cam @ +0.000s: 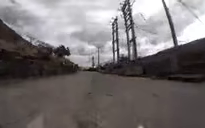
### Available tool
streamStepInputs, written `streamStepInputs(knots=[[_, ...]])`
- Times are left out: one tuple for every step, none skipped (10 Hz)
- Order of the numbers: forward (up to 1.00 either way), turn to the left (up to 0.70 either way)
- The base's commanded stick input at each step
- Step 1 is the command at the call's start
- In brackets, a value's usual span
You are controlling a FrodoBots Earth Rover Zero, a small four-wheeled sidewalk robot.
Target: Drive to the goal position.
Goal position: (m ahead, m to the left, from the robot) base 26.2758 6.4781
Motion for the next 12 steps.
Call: streamStepInputs(knots=[[1.0,0.0],[1.0,0.0],[1.0,0.0],[1.0,0.0],[1.0,0.0],[1.0,0.0],[1.0,0.0],[1.0,0.0],[1.0,0.0],[1.0,0.0],[1.0,0.0],[1.0,0.0]])
